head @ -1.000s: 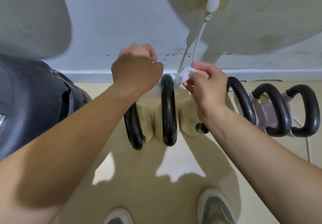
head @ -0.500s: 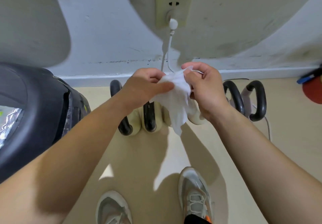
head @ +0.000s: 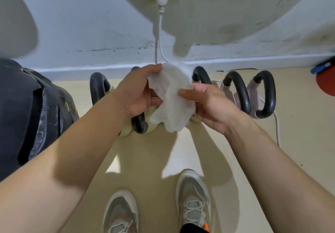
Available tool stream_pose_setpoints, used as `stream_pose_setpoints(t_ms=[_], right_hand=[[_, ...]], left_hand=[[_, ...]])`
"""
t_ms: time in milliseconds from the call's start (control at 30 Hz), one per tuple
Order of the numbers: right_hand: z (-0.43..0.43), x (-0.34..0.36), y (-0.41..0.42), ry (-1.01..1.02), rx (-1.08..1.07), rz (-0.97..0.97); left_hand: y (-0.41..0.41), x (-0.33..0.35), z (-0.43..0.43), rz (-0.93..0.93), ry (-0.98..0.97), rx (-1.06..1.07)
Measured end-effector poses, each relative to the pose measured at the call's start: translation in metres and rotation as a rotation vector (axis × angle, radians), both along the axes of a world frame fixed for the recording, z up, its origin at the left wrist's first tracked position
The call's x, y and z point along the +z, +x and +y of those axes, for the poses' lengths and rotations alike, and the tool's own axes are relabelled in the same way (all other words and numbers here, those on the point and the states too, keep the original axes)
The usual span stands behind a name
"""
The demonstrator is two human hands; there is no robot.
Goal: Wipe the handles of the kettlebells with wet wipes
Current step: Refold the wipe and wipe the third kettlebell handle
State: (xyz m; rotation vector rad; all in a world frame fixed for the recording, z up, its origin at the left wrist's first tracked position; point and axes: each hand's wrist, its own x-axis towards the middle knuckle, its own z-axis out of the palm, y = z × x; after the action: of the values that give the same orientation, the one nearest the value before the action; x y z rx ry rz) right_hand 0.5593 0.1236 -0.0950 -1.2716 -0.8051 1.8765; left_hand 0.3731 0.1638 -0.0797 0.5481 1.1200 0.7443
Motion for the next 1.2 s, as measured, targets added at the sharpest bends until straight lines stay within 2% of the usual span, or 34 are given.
stream_pose_setpoints(t_ms=[67, 133, 200, 333, 433, 533, 633, 733, 833, 900, 933, 1000, 1100, 1200], right_hand=[[0.000, -0.002, 0.000, -0.038, -0.010, 0.074], [0.001, -0.006, -0.001, -0.050, -0.108, 0.175], [0.001, -0.008, -0.002, -0.053, -0.206, 0.154], [0.003, -0.011, 0.001, 0.064, -0.165, -0.216], [0.002, -0.014, 0.003, 0.062, -0.160, -0.328], [0.006, -0.014, 0.002, 0.081, -0.223, -0.410], [0.016, -0.013, 0.005, 0.233, -0.279, -0.669], [0.026, -0.008, 0.004, 0.410, -0.163, -0.962], [0.025, -0.010, -0.003, 0.482, 0.025, -1.270], [0.016, -0.013, -0.011, 0.640, 0.020, -1.515], [0.011, -0.014, -0.016, 0.718, -0.027, -1.541], [0.004, -0.018, -0.028, 0.653, -0.036, -1.395], [0.007, -0.035, -0.046, 0.260, 0.123, -1.050], [0.022, -0.053, -0.053, 0.066, 0.048, -0.753]], left_hand=[[-0.002, -0.002, 0.002, -0.014, -0.005, 0.022], [-0.005, -0.004, 0.004, 0.043, 0.022, 0.043], [-0.006, -0.006, 0.005, 0.149, 0.101, 0.014], [-0.008, -0.006, 0.006, 0.637, 0.387, -0.121], [-0.011, -0.008, 0.009, 0.805, 0.530, -0.113], [-0.014, -0.009, 0.006, 1.112, 0.710, -0.166], [-0.013, -0.010, -0.007, 1.330, 0.863, -0.311], [-0.006, -0.022, -0.024, 1.569, 1.000, -0.489], [0.001, -0.037, -0.036, 1.739, 1.044, -0.585], [0.003, -0.045, -0.041, 1.790, 1.025, -0.631], [0.003, -0.048, -0.043, 1.805, 1.010, -0.644], [0.003, -0.050, -0.045, 1.793, 0.981, -0.660], [0.001, -0.050, -0.047, 1.708, 0.962, -0.640], [-0.003, -0.051, -0.045, 1.602, 0.947, -0.567]])
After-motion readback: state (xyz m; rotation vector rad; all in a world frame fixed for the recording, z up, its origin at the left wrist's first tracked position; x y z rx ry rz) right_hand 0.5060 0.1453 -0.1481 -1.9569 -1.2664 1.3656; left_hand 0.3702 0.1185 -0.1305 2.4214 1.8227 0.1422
